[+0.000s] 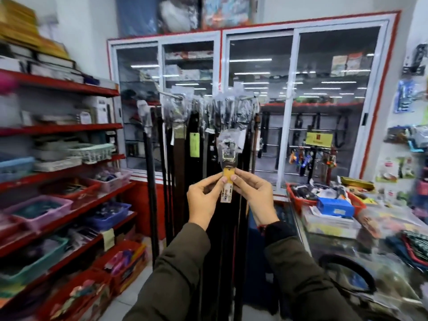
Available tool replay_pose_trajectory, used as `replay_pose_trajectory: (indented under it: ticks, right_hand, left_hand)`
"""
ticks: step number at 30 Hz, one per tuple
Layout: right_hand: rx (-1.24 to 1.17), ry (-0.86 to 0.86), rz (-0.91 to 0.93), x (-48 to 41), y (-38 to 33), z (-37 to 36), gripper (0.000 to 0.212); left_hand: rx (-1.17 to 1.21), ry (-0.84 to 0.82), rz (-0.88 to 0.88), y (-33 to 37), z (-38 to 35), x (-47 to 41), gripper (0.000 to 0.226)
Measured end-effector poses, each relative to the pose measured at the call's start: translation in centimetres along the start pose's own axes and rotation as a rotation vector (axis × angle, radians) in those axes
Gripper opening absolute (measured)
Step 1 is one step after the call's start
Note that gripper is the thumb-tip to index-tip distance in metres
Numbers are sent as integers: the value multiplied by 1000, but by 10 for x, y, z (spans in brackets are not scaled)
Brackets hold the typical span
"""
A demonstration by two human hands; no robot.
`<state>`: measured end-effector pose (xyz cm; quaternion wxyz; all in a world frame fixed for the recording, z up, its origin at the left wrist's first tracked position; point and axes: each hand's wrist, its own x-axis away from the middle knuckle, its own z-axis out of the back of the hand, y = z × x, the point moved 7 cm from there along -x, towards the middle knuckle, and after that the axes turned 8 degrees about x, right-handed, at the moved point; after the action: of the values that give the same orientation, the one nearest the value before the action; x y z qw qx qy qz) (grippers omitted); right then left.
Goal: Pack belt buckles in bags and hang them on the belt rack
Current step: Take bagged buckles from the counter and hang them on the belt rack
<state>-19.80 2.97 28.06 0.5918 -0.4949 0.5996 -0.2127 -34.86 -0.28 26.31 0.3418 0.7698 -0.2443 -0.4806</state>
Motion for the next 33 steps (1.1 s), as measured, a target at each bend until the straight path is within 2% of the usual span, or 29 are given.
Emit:
replay_pose_trajectory:
  ticks: [4, 11, 16, 21, 28, 33]
  right_hand:
    - [-41, -71, 28, -15, -22, -58, 19]
    - [28, -129, 134, -38, -78, -139, 24]
    - [51, -101, 95, -51, -99, -174, 30]
    - [43, -76, 14, -57, -95, -189, 31]
    - [74, 7, -7, -73, -84, -183, 27]
    - [153, 25, -46, -84, -68, -177, 14]
  left_hand:
    - [37, 59, -49, 45, 37, -20, 20]
    - [141, 111, -91, 122, 76, -55, 21]
    - [146, 120, -53, 153, 93, -78, 23]
    - [142, 140, 12, 157, 104, -88, 26]
    - [148, 133, 84, 150, 99, -100, 26]
    - [126, 145, 146, 132, 101, -107, 27]
